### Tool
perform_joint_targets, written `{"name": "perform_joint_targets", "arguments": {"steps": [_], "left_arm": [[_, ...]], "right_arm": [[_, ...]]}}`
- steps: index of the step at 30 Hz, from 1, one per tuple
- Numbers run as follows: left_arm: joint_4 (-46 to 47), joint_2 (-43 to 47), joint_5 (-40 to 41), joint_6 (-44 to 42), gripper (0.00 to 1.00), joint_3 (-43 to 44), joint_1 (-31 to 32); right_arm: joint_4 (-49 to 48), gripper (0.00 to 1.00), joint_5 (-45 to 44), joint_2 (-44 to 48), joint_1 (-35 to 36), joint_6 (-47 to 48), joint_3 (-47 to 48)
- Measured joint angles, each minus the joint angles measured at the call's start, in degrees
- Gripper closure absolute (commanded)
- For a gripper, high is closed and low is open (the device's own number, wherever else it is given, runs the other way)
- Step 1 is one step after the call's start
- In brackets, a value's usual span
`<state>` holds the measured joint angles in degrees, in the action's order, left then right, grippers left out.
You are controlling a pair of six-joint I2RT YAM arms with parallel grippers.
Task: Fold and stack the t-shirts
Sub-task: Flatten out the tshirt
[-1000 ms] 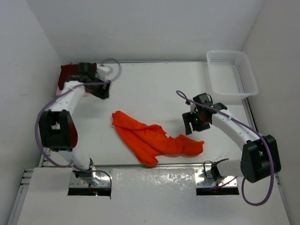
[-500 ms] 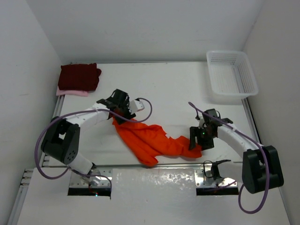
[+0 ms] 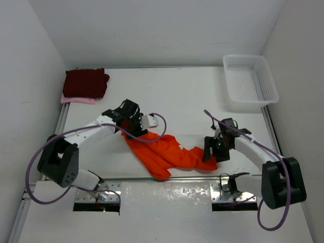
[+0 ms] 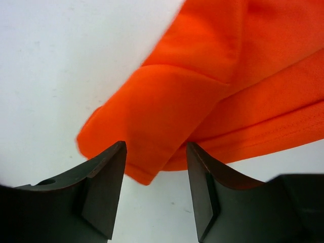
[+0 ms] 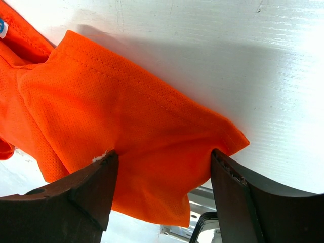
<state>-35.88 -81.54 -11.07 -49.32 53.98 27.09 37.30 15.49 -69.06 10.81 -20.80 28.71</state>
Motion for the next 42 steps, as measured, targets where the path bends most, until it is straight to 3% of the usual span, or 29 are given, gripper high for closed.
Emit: {"name": "perform_joint_targets", "arguments": {"steps": [7,9,10,12,13,16,20,22,24,31,35,39,41,42], "left_arm": [[1.92,-2.95,4.76,0.07,0.53,-5.9,4.74],[3.34,-4.15,6.51,0.55,0.62,-6.08,5.03],[4.48,-4.68,7.78,0.94,0.72,-6.08,5.09],[6.27,-5.14,9.99,1.77,0.81,-6.05,5.09],[6.8,-5.14,10.71,2.01,0.82,-5.99,5.09],[7.43,-5.14,12.11,2.73,0.82,-5.38,5.09],[7.32,-4.92,12.94,3.43,0.86,-4.55,5.09],[7.45,-4.57,13.25,3.96,0.99,-4.55,5.09],[7.91,-4.44,13.57,4.22,1.0,-4.55,5.09],[11.93,-4.63,18.56,6.21,1.0,-3.45,4.63],[12.63,-8.13,20.5,8.74,1.0,7.28,3.34],[15.3,-17.51,20.52,11.87,0.99,25.88,2.78],[16.94,-23.52,20.5,13.64,0.83,34.25,2.78],[15.98,-26.71,21.09,14.58,0.8,38.18,2.62]], "right_arm": [[-0.09,0.31,-0.02,0.02,0.0,0.0,0.0],[-0.22,0.33,0.0,0.02,-0.02,-0.02,0.0],[-0.42,0.39,0.04,0.02,-0.02,-0.07,0.0],[-1.4,0.48,0.33,0.02,0.0,-0.44,-0.2],[-1.88,0.59,0.52,0.0,-0.02,-0.57,-0.44],[-3.19,0.76,1.25,-0.07,-0.02,-1.31,-1.68],[-4.17,0.91,1.75,-0.24,-0.02,-1.95,-3.13],[-4.37,0.93,1.92,-0.37,-0.02,-2.14,-3.21],[-4.74,1.0,2.12,-0.39,0.0,-2.1,-3.21],[-5.6,1.0,2.56,-0.39,0.0,-2.1,-3.21],[-5.9,1.0,2.71,-0.37,0.0,-1.86,-3.39],[-7.93,1.0,3.91,-0.17,0.0,-2.14,-4.55],[-8.87,1.0,4.55,0.24,0.0,-2.38,-5.05],[-9.03,1.0,4.63,0.37,0.0,-2.43,-5.11]]}}
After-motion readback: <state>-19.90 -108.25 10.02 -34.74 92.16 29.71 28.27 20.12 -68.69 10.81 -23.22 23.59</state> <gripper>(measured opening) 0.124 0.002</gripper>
